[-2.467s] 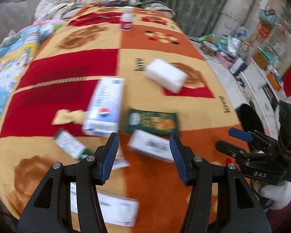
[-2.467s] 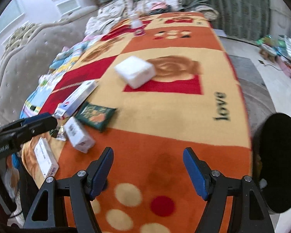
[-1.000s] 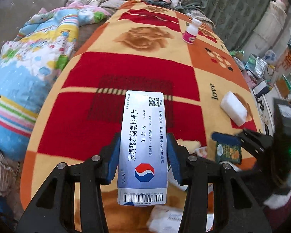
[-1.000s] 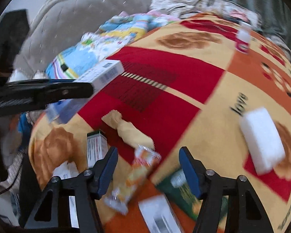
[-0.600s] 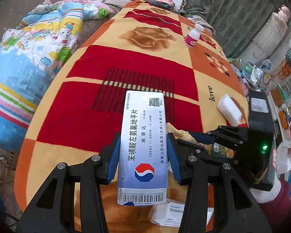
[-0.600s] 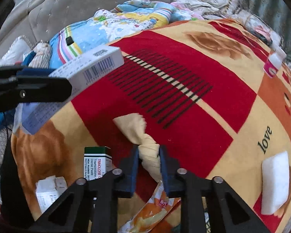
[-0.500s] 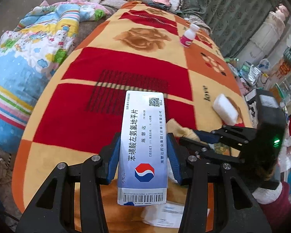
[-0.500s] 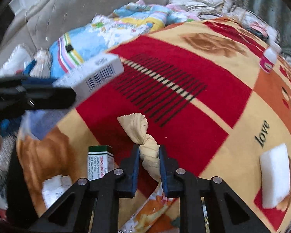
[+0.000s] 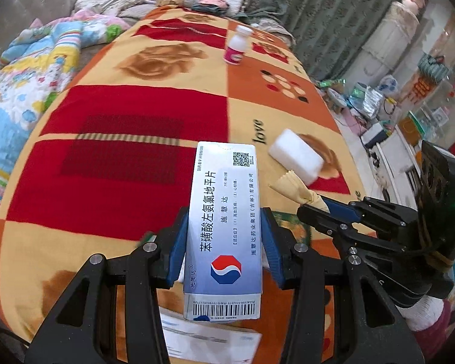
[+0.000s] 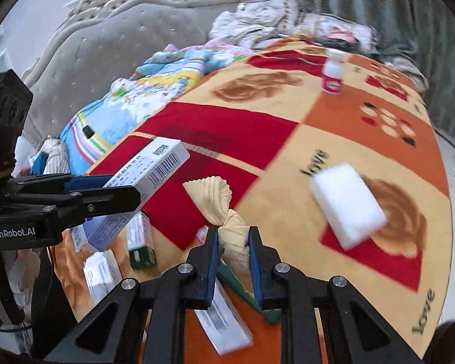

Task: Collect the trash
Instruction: 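Carry the medicine box and beige tissue over the black bin and open both tools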

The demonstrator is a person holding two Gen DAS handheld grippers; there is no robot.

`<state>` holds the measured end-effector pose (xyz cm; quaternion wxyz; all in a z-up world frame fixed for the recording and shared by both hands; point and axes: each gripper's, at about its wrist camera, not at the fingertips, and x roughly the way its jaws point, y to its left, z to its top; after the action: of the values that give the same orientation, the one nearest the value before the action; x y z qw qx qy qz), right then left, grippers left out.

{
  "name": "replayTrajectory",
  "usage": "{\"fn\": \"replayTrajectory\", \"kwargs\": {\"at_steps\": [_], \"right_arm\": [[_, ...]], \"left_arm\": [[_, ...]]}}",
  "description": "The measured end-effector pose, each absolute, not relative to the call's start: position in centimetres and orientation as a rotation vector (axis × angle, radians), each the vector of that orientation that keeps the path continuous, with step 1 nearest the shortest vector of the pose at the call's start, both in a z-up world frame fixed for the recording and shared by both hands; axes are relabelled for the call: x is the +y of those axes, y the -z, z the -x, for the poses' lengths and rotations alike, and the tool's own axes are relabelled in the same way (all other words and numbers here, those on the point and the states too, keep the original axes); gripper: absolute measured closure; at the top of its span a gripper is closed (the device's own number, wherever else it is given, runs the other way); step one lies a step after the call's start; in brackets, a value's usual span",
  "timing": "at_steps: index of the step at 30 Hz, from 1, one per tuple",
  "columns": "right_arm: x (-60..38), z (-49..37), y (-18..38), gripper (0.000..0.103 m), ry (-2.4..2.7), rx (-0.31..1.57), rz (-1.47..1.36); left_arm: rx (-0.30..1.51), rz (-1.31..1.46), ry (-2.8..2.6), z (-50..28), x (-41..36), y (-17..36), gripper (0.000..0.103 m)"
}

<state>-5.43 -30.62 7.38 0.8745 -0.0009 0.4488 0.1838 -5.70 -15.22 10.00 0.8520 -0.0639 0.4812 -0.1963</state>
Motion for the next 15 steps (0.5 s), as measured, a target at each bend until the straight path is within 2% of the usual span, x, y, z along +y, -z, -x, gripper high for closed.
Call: {"fn": "replayTrajectory", "kwargs": {"at_steps": [15], "right_arm": [[-37.4,10.2,-7.4,0.085,-0.274,0.917,-0.125]], "left_arm": [[0.994,0.036,0.496,8.6,-22.4,-9.9,0.059]]}}
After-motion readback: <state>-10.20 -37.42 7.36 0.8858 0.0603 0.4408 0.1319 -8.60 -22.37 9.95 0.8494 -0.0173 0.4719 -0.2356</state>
